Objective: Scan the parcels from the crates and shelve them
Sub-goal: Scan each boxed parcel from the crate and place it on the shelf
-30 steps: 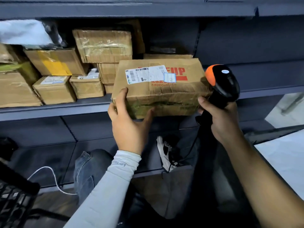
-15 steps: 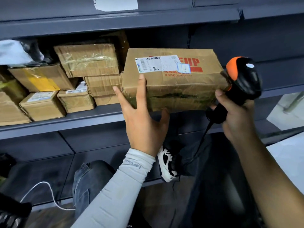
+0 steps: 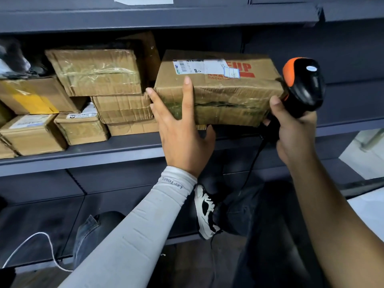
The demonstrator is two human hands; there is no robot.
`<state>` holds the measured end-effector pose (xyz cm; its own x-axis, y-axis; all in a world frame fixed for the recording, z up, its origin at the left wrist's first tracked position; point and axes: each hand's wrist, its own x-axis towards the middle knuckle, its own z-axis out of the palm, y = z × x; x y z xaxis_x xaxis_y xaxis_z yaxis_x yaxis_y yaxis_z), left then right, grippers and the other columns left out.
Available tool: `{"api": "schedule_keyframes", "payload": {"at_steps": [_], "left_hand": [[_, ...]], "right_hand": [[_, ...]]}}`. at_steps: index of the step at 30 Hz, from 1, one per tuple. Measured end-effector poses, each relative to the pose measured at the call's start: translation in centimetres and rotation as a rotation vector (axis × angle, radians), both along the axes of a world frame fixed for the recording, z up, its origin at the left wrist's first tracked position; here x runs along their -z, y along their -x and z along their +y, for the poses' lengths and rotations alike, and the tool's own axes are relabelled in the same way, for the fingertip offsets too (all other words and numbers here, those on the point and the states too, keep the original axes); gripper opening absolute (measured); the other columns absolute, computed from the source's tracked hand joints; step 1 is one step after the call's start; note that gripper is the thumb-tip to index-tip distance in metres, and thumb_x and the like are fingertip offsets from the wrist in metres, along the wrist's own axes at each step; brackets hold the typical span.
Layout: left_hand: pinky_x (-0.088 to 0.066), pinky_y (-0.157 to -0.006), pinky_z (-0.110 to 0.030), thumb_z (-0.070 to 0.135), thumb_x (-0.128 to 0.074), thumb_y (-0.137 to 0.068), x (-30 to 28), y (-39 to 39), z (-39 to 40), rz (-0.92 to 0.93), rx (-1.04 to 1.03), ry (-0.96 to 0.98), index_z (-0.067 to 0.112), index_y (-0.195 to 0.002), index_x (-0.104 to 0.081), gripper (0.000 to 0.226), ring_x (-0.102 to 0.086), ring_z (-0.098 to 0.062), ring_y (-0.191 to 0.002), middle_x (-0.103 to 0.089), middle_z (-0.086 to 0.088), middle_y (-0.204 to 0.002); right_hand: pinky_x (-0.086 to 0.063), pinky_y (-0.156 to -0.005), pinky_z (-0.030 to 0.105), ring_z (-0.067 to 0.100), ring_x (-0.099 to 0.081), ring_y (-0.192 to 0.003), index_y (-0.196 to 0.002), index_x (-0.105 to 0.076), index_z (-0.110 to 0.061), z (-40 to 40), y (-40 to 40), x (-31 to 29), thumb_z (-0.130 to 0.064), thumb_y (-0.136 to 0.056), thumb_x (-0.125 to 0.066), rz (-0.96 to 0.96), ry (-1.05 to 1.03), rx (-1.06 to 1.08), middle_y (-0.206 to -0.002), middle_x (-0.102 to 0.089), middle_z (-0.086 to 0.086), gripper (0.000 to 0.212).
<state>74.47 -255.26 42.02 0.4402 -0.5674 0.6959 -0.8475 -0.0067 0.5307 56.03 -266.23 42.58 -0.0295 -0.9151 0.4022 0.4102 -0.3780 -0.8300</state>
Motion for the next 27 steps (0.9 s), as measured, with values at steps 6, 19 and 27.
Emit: {"api": "schedule_keyframes", "payload": {"at_steps": [6, 19, 27], "left_hand": [[-0.028, -0.118, -0.065, 0.025, -0.076, -0.078, -0.4, 1.2, -1.0, -0.016, 0.011, 0.046, 0.026, -0.165, -0.026, 0.100, -0.002, -0.059, -0.152, 0.012, -0.041, -0.163], [-0.024, -0.121, -0.065, 0.028, -0.077, -0.080, -1.6, 1.5, -2.8, -0.011, 0.031, 0.101, 0.026, -0.164, -0.027, 0.098, 0.001, -0.057, -0.153, 0.015, -0.039, -0.163], [0.002, -0.124, -0.049, 0.030, -0.077, -0.078, -2.1, -1.2, -5.8, -0.072, -0.061, -0.026, 0.029, -0.167, -0.012, 0.110, 0.010, -0.059, -0.152, 0.021, -0.036, -0.163]], "right_hand": [[-0.055, -0.093, 0.056, 0.023, -0.068, -0.103, -0.123, -0.067, -0.013, -1.7, 0.5, -0.2, -0.037, -0.081, -0.089, -0.030, 0.023, 0.025, -0.109, -0.072, 0.003, 0.053], [-0.054, -0.097, 0.059, 0.030, -0.068, -0.111, -0.113, -0.072, -0.023, -3.6, 0.0, -1.3, -0.032, -0.088, -0.083, -0.043, 0.060, 0.083, -0.116, -0.074, 0.003, 0.029], [-0.056, -0.094, 0.023, 0.000, -0.070, -0.107, -0.107, -0.066, -0.029, -4.9, -3.9, -2.5, -0.019, -0.094, -0.076, 0.058, 0.004, 0.133, -0.111, -0.073, -0.015, 0.019]]}}
